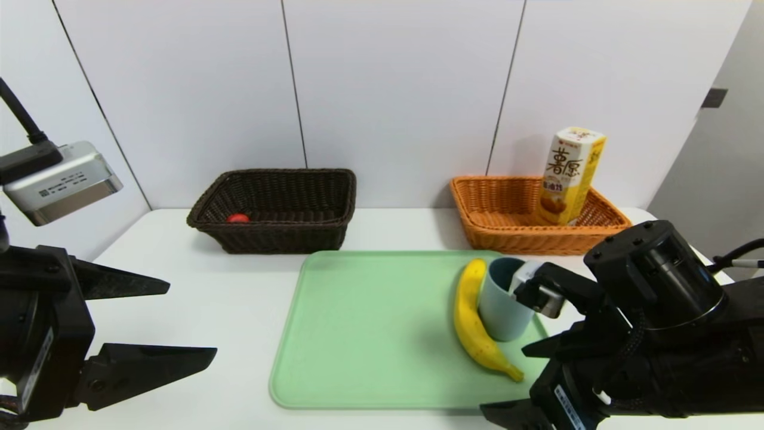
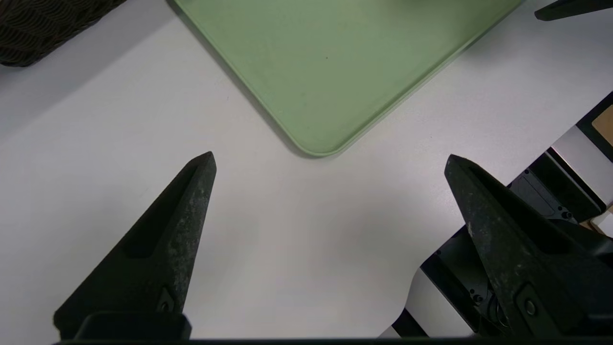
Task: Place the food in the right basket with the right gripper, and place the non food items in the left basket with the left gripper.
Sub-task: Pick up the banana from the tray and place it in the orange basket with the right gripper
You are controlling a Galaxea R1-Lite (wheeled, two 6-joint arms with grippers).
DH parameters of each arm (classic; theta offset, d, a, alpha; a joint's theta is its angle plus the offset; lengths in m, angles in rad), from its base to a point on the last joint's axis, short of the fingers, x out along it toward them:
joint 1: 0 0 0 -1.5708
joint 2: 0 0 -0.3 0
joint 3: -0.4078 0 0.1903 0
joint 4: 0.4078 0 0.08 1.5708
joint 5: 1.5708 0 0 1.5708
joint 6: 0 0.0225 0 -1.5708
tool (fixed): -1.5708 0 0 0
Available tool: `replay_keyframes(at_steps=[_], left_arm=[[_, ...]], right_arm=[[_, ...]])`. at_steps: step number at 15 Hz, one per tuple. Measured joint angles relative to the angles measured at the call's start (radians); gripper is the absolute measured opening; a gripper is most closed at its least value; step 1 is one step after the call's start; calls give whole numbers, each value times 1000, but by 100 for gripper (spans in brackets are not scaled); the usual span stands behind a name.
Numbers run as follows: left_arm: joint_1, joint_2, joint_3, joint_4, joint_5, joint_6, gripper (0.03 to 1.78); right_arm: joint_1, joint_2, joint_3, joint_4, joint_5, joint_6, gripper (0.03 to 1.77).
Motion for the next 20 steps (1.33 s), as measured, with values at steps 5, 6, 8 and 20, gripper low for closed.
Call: replay_keyframes(at_steps=[5, 6, 8, 20], left_arm=[[0, 5, 6, 0, 0, 1, 169], [0, 6, 7, 0, 0, 0, 169], [0, 6, 10, -3, 0, 1, 169], [0, 10, 28, -49, -2, 1, 169]], right_arm=[[1, 30, 45, -126, -43, 26, 170], [1, 34, 48, -127, -45, 31, 170], [1, 40, 51, -127, -45, 35, 170], [6, 94, 95, -257, -55, 47, 170]])
